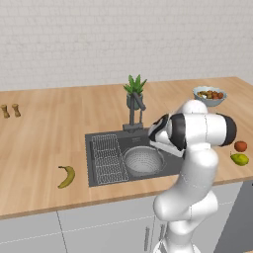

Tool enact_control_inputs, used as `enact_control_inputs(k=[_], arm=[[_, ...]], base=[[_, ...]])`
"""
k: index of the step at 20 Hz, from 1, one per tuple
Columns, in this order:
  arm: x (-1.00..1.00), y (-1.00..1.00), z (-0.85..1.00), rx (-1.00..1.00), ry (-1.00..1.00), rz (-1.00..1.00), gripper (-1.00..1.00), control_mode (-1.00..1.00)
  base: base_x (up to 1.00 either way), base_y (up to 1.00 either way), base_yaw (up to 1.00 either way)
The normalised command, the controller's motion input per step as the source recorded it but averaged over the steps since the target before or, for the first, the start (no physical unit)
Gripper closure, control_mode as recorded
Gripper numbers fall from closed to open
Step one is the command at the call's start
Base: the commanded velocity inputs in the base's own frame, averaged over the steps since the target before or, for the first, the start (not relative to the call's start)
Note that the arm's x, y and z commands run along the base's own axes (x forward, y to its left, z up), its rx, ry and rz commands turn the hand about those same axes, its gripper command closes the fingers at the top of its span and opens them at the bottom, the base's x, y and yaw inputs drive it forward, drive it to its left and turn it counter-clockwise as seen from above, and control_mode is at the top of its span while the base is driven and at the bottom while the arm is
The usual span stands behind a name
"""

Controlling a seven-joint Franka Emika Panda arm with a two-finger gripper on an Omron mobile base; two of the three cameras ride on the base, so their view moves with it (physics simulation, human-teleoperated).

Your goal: Put the colander in the sink, put the banana, pear, orange in the colander, and turn on the sink faucet and pour water over the colander.

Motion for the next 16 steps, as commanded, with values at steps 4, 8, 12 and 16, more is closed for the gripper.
enact_control_inputs(k=[4, 8, 12, 16], arm=[[-0.09, -0.33, 0.62, -0.01, 0.00, -0.01, -1.00, -1.00], [-0.08, -0.21, 0.72, 0.00, 0.02, -0.33, -1.00, -1.00], [-0.16, -0.26, 0.51, 0.00, 0.00, -0.58, -1.00, -1.00], [-0.38, -0.35, 0.33, 0.00, 0.00, -0.61, -1.00, -1.00]], base=[[0.00, 0.00, 0.00], [0.00, 0.00, 0.00], [0.00, 0.00, 0.00], [0.00, 0.00, 0.00]])
